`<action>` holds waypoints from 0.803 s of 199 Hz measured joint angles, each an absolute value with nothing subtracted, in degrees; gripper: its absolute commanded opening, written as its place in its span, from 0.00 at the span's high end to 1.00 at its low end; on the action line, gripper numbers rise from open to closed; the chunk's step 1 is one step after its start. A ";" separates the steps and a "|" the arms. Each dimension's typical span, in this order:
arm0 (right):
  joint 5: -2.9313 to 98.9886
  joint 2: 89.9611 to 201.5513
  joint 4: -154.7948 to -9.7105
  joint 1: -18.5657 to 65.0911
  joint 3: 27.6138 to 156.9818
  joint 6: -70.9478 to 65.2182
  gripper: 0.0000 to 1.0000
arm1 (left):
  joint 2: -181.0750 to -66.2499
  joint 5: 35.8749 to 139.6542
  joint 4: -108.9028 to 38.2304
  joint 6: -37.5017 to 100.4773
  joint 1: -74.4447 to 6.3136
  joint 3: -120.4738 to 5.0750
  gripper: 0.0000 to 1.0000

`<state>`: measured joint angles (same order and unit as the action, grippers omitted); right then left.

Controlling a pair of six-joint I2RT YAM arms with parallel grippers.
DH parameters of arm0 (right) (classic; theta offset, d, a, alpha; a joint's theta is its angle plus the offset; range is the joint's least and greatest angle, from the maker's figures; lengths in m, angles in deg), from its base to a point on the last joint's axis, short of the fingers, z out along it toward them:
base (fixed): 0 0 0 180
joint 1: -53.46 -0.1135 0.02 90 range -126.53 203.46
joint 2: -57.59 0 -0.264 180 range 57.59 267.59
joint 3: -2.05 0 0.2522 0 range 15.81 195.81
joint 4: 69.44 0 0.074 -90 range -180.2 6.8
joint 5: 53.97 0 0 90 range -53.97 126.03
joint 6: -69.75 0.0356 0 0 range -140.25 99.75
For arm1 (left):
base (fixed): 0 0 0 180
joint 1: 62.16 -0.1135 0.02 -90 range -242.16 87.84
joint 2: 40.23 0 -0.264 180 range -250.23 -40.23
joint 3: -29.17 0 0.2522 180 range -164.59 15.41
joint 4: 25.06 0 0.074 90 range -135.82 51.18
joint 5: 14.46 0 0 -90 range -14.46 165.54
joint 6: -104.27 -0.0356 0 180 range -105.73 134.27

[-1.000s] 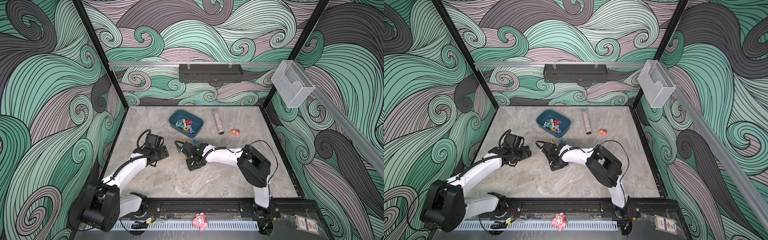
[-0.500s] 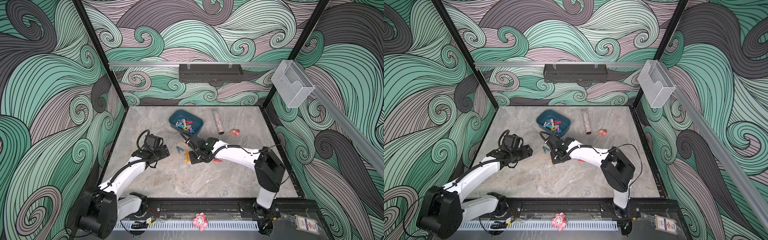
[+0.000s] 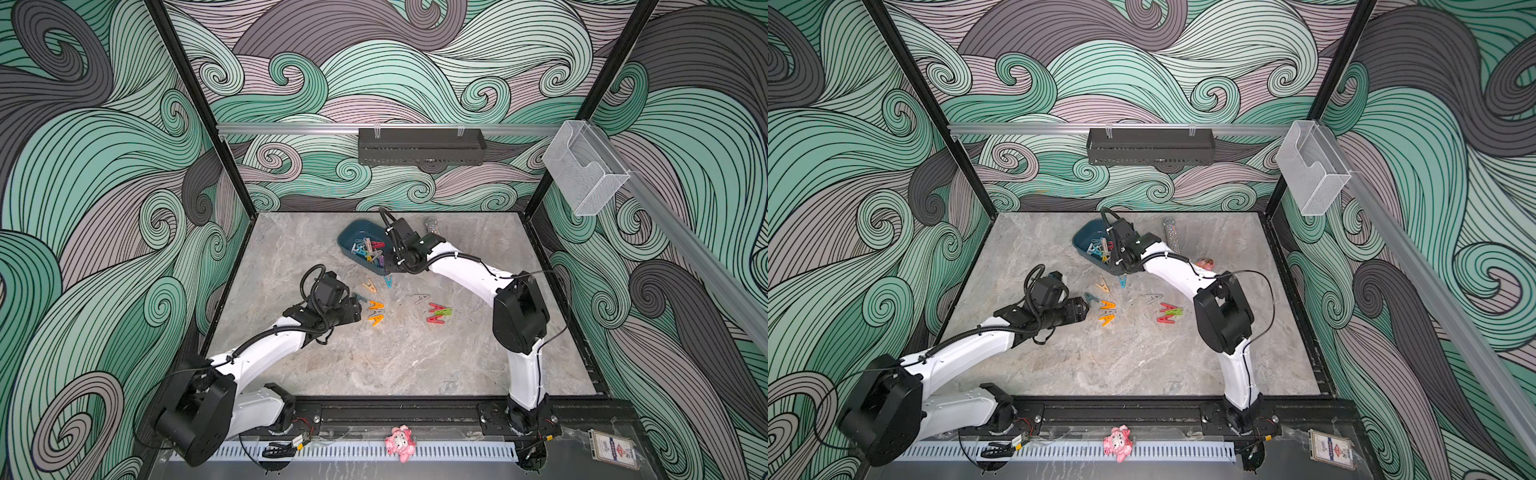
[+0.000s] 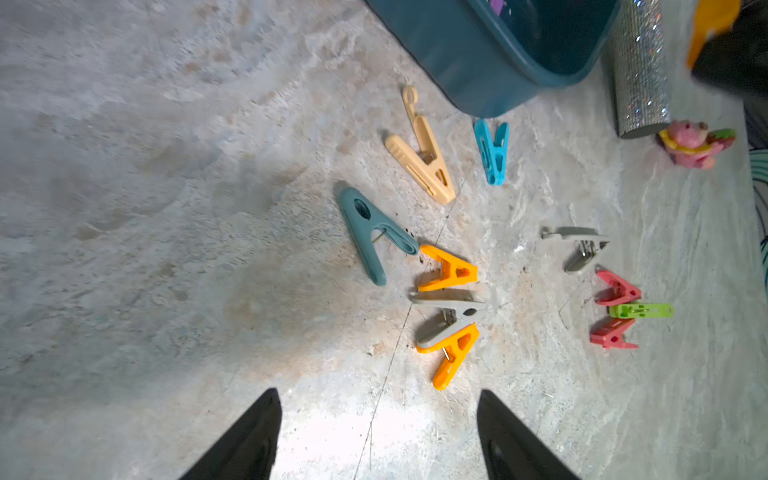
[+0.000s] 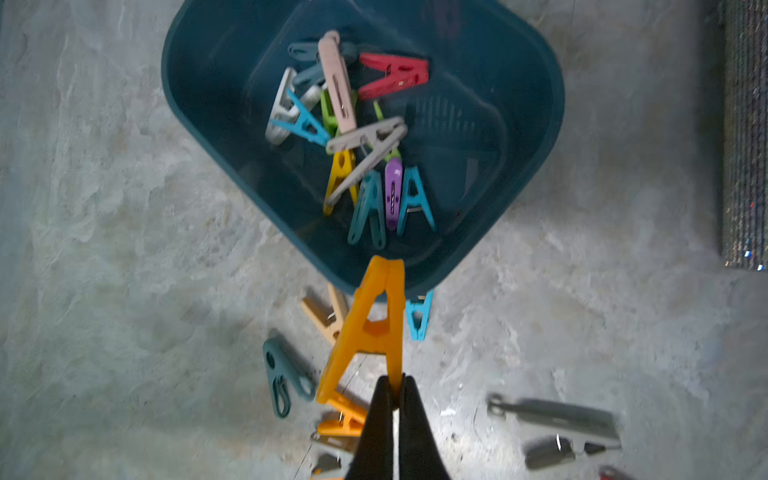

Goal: Put the clothespins into the storage box
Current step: Place the clothespin in the storage box.

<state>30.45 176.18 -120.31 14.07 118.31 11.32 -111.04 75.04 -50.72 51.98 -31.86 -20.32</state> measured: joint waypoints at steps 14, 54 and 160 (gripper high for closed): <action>30.18 179.46 -120.85 15.03 122.44 10.58 0.94 | -112.57 75.09 -50.65 51.63 -31.14 -21.22 0.24; 29.37 186.47 -122.38 16.12 131.09 8.92 0.85 | -114.54 75.17 -50.54 50.65 -30.50 -23.62 0.24; 27.30 177.31 -125.75 13.70 125.12 7.19 0.73 | -114.47 69.99 -60.05 50.76 -33.21 -30.88 0.25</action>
